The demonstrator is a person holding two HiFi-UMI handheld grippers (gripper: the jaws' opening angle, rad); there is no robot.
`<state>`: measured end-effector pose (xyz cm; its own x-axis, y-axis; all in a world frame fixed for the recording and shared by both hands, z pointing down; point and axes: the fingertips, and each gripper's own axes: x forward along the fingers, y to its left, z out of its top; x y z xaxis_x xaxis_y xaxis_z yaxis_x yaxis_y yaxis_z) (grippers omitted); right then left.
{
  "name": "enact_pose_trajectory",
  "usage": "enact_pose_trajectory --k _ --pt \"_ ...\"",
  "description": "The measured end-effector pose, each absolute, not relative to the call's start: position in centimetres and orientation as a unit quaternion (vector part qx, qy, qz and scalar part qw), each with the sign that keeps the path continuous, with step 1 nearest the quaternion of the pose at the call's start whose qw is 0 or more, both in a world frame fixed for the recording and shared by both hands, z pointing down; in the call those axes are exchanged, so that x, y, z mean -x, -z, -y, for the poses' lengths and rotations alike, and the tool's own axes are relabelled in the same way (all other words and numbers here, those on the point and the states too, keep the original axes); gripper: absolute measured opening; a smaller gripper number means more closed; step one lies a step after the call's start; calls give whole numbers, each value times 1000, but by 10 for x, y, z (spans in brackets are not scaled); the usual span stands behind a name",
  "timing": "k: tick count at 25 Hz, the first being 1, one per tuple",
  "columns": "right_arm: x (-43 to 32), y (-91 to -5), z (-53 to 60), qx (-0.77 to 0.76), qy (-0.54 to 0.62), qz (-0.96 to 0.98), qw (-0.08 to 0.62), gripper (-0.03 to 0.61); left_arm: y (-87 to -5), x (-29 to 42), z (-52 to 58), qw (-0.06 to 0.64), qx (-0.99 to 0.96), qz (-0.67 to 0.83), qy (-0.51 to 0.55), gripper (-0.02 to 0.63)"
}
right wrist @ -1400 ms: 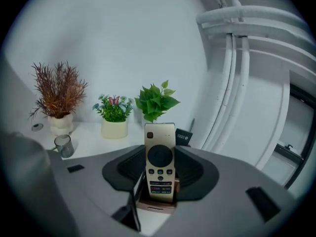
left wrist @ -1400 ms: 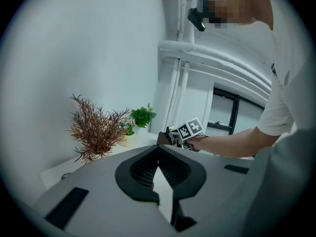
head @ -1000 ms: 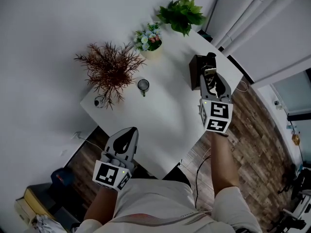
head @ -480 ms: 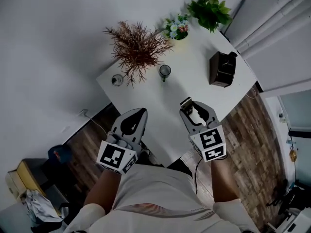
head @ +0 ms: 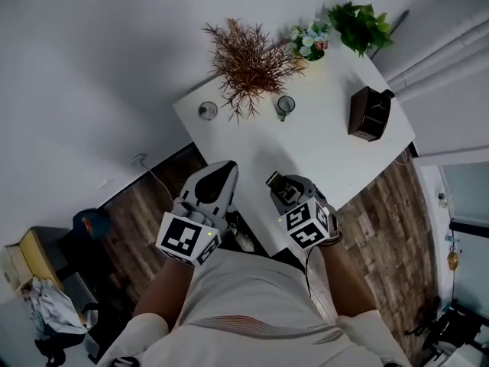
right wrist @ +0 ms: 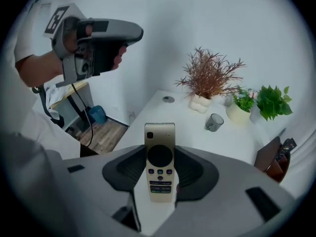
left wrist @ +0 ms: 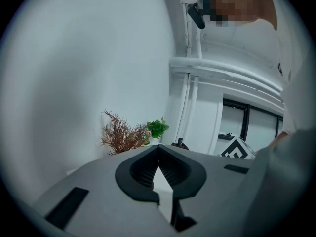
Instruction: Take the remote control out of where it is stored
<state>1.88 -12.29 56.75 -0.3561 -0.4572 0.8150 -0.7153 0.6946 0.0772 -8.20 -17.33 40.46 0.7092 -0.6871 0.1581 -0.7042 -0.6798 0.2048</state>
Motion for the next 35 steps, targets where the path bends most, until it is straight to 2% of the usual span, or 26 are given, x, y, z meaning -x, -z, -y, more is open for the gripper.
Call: enact_pose_trajectory --k 19,30,35 --pt "21 -653 120 -252 -184 764 564 184 -422 134 179 159 -902 400 -28 8" --pt "22 -662 119 -254 -184 760 568 186 -426 141 188 186 -899 397 -10 8" --pt "27 -648 126 -277 -188 783 524 204 -421 133 188 183 -903 389 -10 8"
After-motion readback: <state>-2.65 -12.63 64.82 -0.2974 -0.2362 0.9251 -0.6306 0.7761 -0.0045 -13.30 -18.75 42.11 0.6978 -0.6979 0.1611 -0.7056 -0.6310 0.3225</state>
